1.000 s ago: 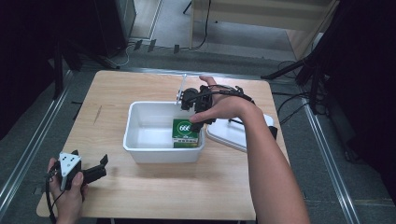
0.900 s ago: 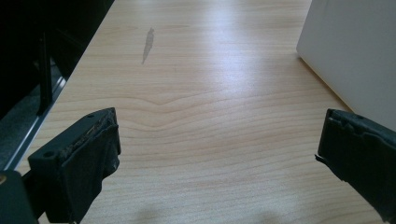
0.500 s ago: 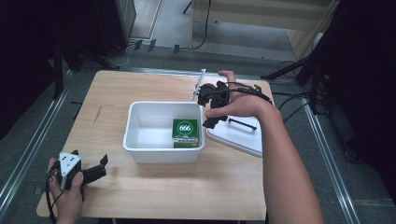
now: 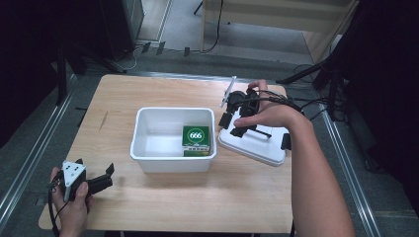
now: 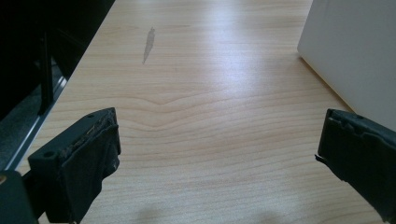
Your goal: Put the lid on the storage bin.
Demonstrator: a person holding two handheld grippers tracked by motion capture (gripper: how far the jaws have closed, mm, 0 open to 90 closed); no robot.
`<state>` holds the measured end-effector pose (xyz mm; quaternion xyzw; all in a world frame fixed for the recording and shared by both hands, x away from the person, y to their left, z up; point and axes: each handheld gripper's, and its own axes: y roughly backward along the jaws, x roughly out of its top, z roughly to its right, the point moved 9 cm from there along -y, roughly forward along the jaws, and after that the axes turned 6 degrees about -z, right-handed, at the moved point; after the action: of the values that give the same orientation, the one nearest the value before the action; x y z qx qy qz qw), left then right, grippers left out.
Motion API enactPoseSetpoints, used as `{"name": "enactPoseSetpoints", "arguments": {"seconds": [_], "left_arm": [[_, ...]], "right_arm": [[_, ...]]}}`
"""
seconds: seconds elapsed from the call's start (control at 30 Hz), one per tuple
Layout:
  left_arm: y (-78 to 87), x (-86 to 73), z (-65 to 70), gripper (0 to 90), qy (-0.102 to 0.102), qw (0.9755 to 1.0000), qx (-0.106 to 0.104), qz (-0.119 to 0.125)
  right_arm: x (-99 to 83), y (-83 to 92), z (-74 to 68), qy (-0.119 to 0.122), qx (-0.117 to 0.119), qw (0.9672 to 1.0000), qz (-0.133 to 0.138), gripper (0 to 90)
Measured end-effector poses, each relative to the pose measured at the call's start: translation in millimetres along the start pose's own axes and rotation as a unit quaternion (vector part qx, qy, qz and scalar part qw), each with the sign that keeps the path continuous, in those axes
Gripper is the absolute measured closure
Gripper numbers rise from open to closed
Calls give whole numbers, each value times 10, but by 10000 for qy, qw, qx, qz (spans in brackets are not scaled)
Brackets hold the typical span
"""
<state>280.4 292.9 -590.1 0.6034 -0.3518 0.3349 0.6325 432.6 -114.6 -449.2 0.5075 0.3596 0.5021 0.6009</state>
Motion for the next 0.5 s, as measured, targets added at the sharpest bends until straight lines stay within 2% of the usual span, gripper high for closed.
{"name": "enactPoseSetpoints", "arguments": {"seconds": [0.33, 0.5], "left_arm": [[1, -4, 3, 0, -13, 10000, -7, -25], [2, -5, 2, 0, -14, 10000, -9, -23]], "right_arm": [[-268, -202, 117, -285, 51, 9996, -3, 0], [-409, -316, 216, -487, -35, 9988, 13, 63]]}}
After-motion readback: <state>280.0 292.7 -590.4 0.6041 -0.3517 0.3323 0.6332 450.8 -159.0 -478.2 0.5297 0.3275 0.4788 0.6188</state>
